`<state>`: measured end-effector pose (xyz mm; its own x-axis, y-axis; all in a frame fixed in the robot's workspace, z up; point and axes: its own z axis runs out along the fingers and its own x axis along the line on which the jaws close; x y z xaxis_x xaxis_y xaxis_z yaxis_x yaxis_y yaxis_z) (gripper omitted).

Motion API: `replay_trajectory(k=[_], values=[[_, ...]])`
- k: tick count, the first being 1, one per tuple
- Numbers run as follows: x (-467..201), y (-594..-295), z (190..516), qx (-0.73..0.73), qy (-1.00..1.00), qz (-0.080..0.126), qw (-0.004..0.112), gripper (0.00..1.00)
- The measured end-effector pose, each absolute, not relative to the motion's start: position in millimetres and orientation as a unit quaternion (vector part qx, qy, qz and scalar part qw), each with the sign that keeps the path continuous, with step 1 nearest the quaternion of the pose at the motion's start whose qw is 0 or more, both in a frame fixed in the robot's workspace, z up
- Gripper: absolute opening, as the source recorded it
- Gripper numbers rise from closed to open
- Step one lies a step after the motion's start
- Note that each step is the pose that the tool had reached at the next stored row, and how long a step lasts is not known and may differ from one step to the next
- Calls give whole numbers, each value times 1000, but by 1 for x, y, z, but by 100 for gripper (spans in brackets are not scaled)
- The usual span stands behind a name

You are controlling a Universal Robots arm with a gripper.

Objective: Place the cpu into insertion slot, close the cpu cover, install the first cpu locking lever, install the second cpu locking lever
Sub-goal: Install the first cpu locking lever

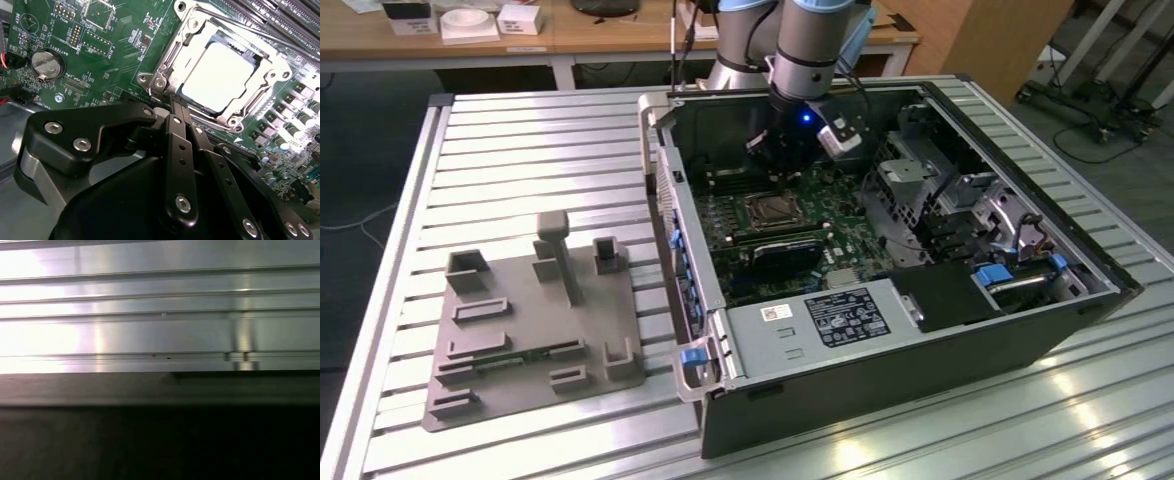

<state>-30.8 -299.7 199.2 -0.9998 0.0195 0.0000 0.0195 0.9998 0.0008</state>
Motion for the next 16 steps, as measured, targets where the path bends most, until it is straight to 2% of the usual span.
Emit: replay_trajectory(k=[16], values=[[-29, -299, 197, 10, 1000, -6, 0, 10]])
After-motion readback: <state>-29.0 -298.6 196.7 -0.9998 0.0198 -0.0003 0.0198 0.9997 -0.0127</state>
